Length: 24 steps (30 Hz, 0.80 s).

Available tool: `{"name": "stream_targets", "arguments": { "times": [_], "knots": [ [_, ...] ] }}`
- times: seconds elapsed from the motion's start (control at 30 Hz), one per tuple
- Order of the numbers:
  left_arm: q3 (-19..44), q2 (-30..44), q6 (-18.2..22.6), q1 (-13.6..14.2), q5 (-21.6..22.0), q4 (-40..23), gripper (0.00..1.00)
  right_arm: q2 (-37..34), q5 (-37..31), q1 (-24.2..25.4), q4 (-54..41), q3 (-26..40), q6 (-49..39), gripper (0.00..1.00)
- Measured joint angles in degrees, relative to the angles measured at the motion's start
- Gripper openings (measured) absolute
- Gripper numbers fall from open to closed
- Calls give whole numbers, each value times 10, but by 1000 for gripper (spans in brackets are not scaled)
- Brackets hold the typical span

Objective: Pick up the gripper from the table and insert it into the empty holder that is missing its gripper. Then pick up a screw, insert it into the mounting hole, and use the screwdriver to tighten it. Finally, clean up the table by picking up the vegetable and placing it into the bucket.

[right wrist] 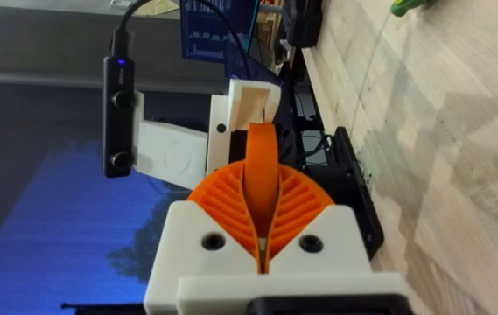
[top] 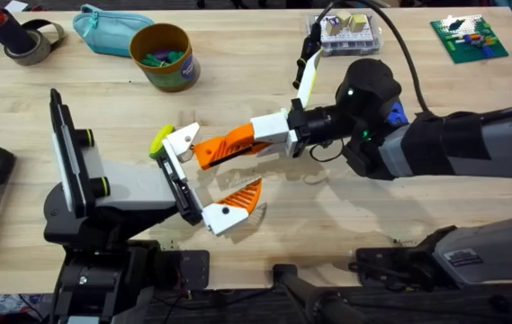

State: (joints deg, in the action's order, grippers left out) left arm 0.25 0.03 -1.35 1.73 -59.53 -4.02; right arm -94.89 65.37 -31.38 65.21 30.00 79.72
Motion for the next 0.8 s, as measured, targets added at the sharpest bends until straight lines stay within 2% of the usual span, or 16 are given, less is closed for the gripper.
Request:
{"name": "stream_targets", "arguments": {
  "times": [0.27,0.47,0.63,0.8],
  "knots": [
    [0,0,0,0,4,-5,987,0,8,8,18,-1,16,22],
    [0,0,0,0,-1,-5,987,0,67,54,78,-1,49,22],
    [0,0,0,0,-29,-13,987,0,131,99,79,-1,62,22],
    [0,0,0,0,-65,-24,987,0,171,113,79,-1,66,22]
  ]
}}
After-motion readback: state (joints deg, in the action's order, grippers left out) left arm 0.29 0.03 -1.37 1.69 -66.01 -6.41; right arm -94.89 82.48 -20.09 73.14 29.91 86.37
